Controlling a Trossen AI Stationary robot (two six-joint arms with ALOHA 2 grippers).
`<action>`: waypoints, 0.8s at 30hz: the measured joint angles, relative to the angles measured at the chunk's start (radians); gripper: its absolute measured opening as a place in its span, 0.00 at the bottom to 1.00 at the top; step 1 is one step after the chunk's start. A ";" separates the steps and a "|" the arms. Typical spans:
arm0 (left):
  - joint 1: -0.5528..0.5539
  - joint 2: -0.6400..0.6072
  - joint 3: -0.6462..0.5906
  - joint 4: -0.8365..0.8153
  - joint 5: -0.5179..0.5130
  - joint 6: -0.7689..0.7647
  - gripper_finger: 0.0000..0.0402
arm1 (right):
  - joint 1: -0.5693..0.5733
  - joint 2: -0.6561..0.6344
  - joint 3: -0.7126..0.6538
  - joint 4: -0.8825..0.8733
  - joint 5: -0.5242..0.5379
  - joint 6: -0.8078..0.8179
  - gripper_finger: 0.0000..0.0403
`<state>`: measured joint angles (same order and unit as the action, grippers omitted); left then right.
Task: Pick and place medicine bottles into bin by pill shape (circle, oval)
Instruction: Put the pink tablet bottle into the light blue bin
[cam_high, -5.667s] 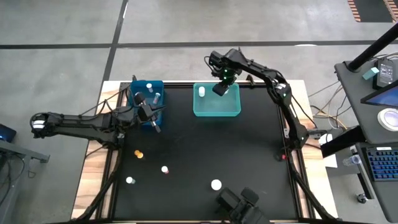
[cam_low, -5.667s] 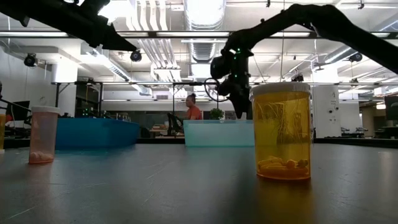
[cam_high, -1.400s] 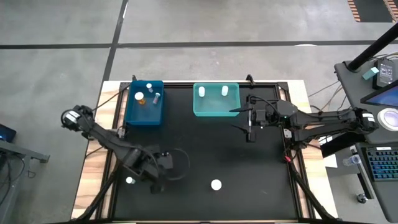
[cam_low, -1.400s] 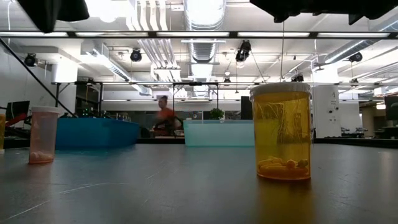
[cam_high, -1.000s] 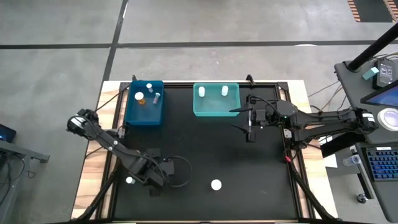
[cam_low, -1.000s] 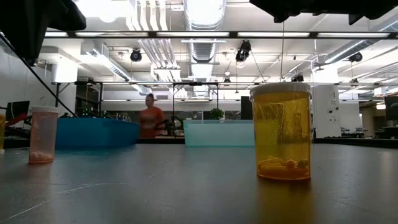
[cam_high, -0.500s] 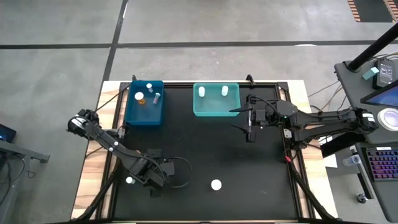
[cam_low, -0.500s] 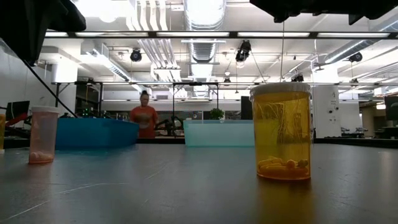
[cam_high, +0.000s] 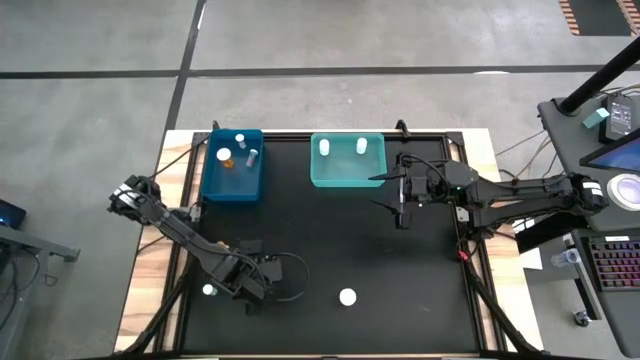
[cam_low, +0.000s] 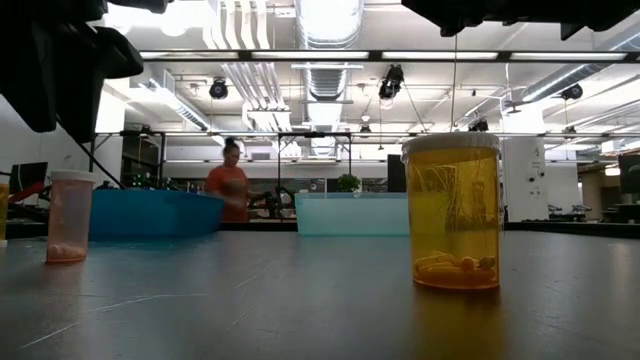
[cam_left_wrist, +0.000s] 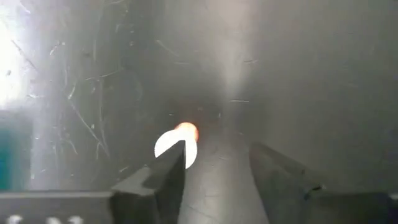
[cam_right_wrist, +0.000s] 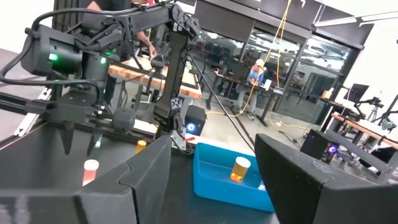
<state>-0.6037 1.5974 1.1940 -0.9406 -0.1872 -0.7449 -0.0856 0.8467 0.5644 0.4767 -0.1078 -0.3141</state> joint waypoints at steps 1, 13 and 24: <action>0.000 -0.001 -0.005 0.007 -0.002 0.000 0.44 | 0.000 0.000 0.000 0.000 0.000 0.000 0.56; 0.000 -0.003 -0.039 0.069 -0.010 0.002 0.54 | 0.000 0.000 0.000 -0.001 0.000 0.000 0.56; 0.008 -0.003 -0.053 0.060 -0.035 0.028 0.54 | 0.000 0.000 0.000 -0.002 0.000 0.000 0.56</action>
<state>-0.5954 1.5944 1.1411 -0.8801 -0.2218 -0.7170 -0.0856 0.8467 0.5644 0.4747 -0.1078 -0.3143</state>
